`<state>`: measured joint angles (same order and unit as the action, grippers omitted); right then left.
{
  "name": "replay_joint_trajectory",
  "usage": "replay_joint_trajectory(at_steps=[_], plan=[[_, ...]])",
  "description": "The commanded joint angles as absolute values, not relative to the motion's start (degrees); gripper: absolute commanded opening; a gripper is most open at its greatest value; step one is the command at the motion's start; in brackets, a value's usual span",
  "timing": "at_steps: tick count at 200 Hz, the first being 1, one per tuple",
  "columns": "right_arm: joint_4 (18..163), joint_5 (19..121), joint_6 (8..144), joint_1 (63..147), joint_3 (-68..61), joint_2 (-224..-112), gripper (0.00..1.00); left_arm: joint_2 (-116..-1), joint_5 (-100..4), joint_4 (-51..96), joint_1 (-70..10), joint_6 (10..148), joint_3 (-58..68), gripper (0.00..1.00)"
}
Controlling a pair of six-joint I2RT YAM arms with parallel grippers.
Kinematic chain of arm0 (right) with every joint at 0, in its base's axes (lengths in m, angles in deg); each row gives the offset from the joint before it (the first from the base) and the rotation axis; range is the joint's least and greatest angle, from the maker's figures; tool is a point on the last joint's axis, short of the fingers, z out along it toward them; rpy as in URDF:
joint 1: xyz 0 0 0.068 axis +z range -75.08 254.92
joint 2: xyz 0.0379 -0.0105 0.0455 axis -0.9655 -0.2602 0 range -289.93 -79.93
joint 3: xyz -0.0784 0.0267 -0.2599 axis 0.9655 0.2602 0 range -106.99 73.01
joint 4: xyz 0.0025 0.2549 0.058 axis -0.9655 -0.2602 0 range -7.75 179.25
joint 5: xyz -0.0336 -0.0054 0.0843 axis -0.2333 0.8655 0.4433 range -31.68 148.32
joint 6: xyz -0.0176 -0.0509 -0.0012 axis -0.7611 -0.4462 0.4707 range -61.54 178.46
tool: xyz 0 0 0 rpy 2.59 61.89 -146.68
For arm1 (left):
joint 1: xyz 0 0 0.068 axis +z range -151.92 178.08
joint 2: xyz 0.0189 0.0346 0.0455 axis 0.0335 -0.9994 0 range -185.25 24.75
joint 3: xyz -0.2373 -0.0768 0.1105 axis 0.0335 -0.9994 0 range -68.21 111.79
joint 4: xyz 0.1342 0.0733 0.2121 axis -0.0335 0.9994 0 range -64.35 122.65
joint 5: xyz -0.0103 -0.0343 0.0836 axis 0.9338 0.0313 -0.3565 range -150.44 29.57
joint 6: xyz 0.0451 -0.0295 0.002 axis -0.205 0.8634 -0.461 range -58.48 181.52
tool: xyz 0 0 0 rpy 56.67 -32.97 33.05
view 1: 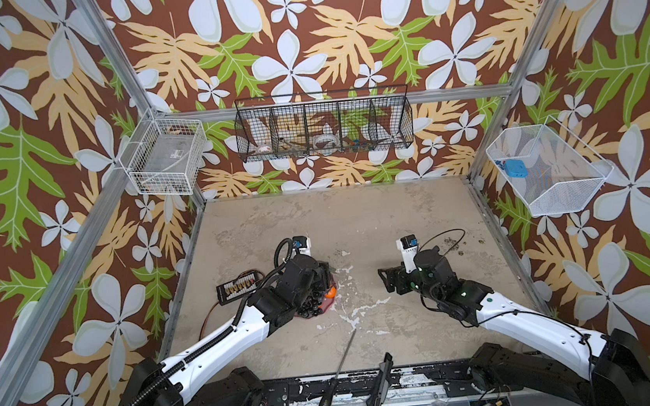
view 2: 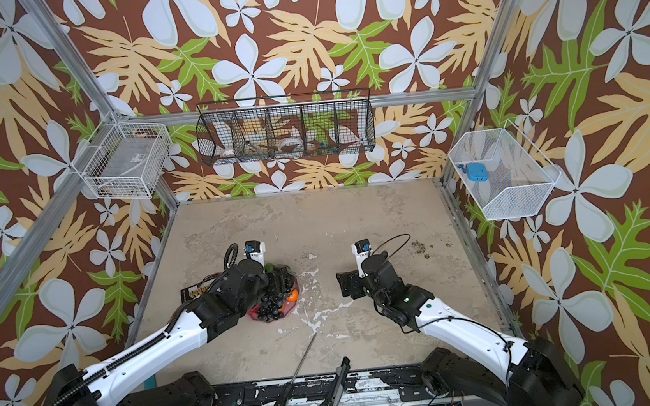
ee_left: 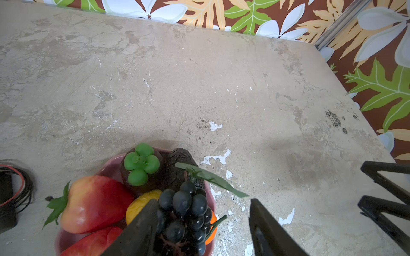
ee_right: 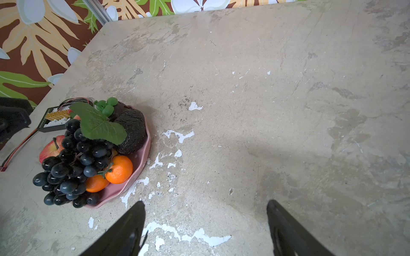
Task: Arrange fruit in a fruit bowl
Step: Place the fruits in the fruit bowl, then reset both arms
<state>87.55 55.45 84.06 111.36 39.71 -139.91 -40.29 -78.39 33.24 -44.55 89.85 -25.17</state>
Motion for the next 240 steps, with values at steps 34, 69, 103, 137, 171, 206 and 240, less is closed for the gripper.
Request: replay_joint_trajectory(at_steps=[34,69,103,137,171,206,240], plan=[[87.2,54.4,83.6,111.5,38.4,-139.2,0.85,-36.2,-82.6,33.0,-44.3,89.7,-25.1,0.67],[85.0,53.0,82.5,111.5,35.7,-137.3,0.85,-28.6,-92.6,27.4,-44.3,88.7,-28.7,0.70],[83.6,48.1,80.2,111.5,32.9,-134.2,0.86,-19.8,-104.0,14.6,-44.3,84.6,-35.8,0.70],[83.9,37.7,80.7,111.5,32.3,-130.9,0.89,-14.4,-113.8,-4.6,-43.8,76.9,-44.8,0.76],[89.0,25.0,79.8,111.2,34.9,-129.4,0.94,-17.4,-114.6,-21.1,-34.5,77.3,-52.9,0.76],[101.1,14.5,73.9,109.0,41.7,-130.7,0.98,-30.8,-111.8,-27.4,-23.5,75.7,-53.6,0.84],[102.6,16.3,74.7,101.8,43.1,-136.1,0.99,-40.3,-111.5,-29.3,-18.2,71.9,-53.6,0.97]])
